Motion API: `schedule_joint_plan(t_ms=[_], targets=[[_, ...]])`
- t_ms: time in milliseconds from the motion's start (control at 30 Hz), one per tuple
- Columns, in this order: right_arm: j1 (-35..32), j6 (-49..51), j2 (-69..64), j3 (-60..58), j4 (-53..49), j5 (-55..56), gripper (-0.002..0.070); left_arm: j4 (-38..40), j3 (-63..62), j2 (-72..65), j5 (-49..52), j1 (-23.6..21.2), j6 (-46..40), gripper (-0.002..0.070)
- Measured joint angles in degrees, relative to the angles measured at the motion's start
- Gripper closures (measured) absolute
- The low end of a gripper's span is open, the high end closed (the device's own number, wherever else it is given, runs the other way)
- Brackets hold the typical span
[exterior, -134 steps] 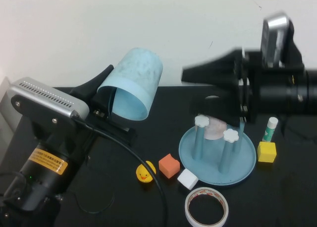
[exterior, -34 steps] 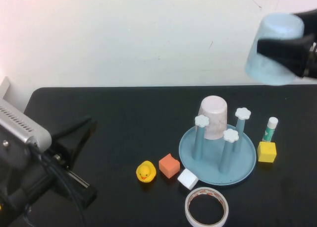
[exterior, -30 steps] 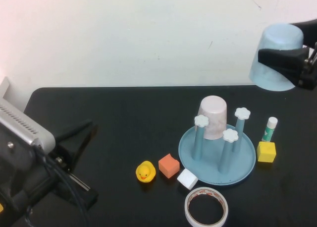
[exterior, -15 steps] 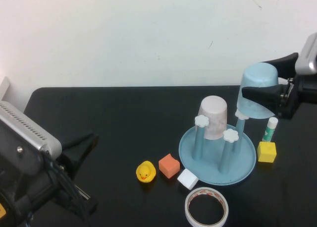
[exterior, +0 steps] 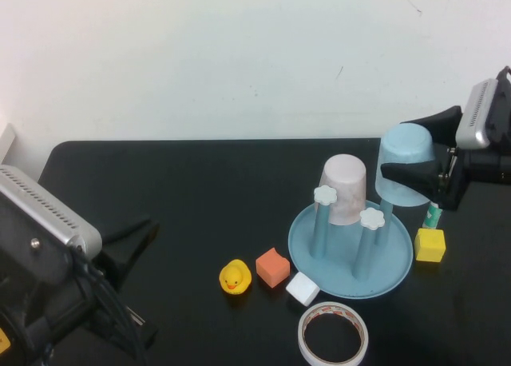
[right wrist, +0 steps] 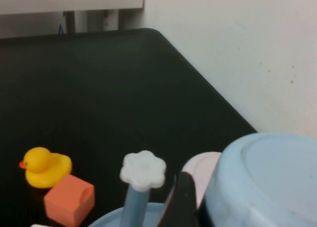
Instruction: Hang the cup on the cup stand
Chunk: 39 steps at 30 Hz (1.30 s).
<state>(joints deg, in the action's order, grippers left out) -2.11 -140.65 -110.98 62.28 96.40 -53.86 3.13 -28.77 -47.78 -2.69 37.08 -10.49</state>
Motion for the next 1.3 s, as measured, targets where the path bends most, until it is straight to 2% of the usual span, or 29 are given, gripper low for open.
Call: schedule_joint_plan(t_ms=[533,700,900,1000,1033,1100,1167,1233,1300], targets=[[0.0,1.21,-7.55,5.27,0.37,-1.71,0.0089,0.0,0.0,0.0,0.93,0.0,-0.33,0.0675],[0.0,2.11,-9.21,5.27,0.37,-1.95,0.0009,0.0,0.0,0.0,1.51,0.0,-0.33,0.0675],[0.0,2.47,-9.42,5.29,0.37,-1.84,-0.0013,2.49,0.0,0.1,3.73,0.0,-0.33,0.0675],[-0.12,6.59,-9.22,5.29,0.41,-1.84,-0.0009,3.0,0.0,1.76,6.33,0.0,-0.33,0.0675],[-0.21,8.19,-8.75,5.29,0.41,-1.84,0.0006,3.09,0.0,2.77,7.53,0.0,-0.33,0.0675],[-1.04,12.68,-6.96,5.29,0.31,-1.94,0.0094,3.09,0.0,6.78,12.03,0.0,-0.33,0.0675],[-2.12,16.19,-4.28,5.29,-0.78,-2.89,0.0256,2.63,0.0,12.2,17.37,0.0,-0.33,0.0675],[-3.75,19.17,-0.73,5.29,-2.56,-6.7,0.0453,2.39,0.0,17.81,22.69,0.0,-0.33,0.0675],[-5.36,21.85,2.97,5.29,-3.88,-10.16,0.0573,1.5,0.0,23.8,27.43,0.0,0.56,0.0675]])
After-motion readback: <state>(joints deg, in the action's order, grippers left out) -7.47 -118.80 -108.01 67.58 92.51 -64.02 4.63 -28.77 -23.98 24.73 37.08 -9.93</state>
